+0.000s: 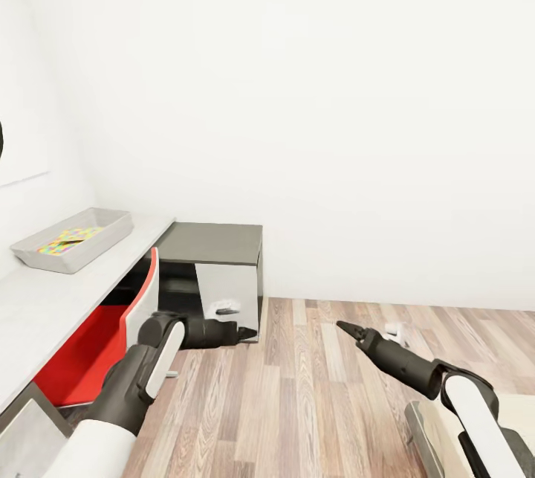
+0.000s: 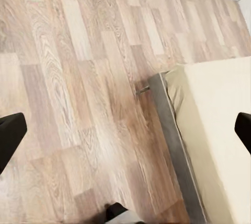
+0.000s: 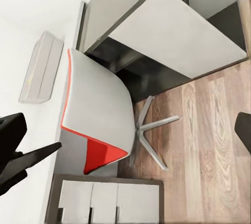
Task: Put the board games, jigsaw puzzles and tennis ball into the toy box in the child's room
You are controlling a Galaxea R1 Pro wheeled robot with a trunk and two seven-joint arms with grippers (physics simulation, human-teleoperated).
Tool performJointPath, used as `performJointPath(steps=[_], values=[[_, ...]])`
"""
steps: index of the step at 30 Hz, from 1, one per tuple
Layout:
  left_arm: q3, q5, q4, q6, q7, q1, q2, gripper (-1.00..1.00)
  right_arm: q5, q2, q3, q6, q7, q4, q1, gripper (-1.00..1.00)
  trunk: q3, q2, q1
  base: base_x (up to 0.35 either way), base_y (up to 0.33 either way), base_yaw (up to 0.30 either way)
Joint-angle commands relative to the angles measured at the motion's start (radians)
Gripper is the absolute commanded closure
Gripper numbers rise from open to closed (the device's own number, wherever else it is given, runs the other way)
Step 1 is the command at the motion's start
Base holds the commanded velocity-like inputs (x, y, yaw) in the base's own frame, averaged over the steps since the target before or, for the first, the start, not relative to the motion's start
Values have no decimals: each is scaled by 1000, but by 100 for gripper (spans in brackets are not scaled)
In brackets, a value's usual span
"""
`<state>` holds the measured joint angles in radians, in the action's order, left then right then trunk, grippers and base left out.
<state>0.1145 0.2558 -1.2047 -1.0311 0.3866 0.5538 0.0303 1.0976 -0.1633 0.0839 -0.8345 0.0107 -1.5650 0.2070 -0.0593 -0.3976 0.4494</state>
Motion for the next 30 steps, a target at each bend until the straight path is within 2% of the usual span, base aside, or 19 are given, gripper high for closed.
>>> performJointPath(steps=[1, 5, 9, 12, 13, 15, 16, 17, 19, 20, 21, 22, 24, 25, 27, 30], values=[[0, -4, 14, -3, -17, 2, 5, -100, 2, 8, -5, -5, 13, 1, 5, -100, -2, -2, 1, 0, 0, 0], [-1, -9, 148, 33, -125, 6, 21, -100, -1, 52, -34, -7, 65, 57, 50, -100, -2, -2, 1, 0, 0, 0], [-1, -11, 285, 100, -173, 7, 18, -100, -9, 70, -69, -3, 112, 192, 83, -100, -2, -2, 1, 0, 0, 0], [6, -19, 444, 189, -186, -1, 8, -100, -72, 74, -104, 10, 151, 359, 92, -100, -2, -2, 1, 0, 0, 0], [7, -24, 481, 213, -187, -2, 5, -100, -88, 74, -108, 20, 153, 387, 92, -100, -2, -2, 1, 0, 0, 0], [8, -54, 662, 344, -200, -6, -3, -100, -168, 74, -121, 93, 158, 500, 88, -100, -2, -2, 1, 0, 0, 0], [9, -62, 711, 384, -205, -7, -5, -100, -192, 73, -126, 116, 158, 529, 86, -100, -2, -2, 1, 0, 0, 0], [9, -77, 808, 467, -218, -8, -7, -100, -243, 73, -139, 166, 159, 592, 82, -100, -2, -2, 1, 0, 0, 0], [9, -87, 899, 548, -235, -8, -8, -100, -295, 73, -155, 216, 158, 659, 77, -100, -2, -2, 1, 0, 0, 0], [10, -94, 981, 625, -255, -10, -9, -100, -344, 74, -173, 267, 158, 730, 72, -100, -2, -2, 1, 0, 0, 0], [10, -97, 1023, 668, -269, -12, -10, -100, -369, 77, -183, 300, 158, 777, 71, -100, -2, -2, 1, 0, 0, 0], [10, -99, 1085, 739, -295, -22, -12, -100, -410, 85, -199, 361, 158, 865, 68, -100, -2, -2, 1, 0, 0, 0], [10, -103, 1147, 843, -345, -75, -20, -100, -468, 109, -228, 497, 158, 1045, 66, -100, -2, -2, 1, 0, 0, 0], [9, -103, 1156, 862, -357, -92, -22, -100, -479, 116, -235, 533, 158, 1087, 65, -100, -2, -2, 1, 0, 0, 0], [9, -105, 1177, 938, -404, -168, -33, -100, -527, 145, -285, 695, 158, 1267, 65, -100, -2, -2, 1, 0, 0, 0], [10, -105, 1184, 993, -421, -214, -45, -100, -563, 169, -333, 790, 160, 1381, 64, -100, -2, -2, 1, 0, 0, 0]])
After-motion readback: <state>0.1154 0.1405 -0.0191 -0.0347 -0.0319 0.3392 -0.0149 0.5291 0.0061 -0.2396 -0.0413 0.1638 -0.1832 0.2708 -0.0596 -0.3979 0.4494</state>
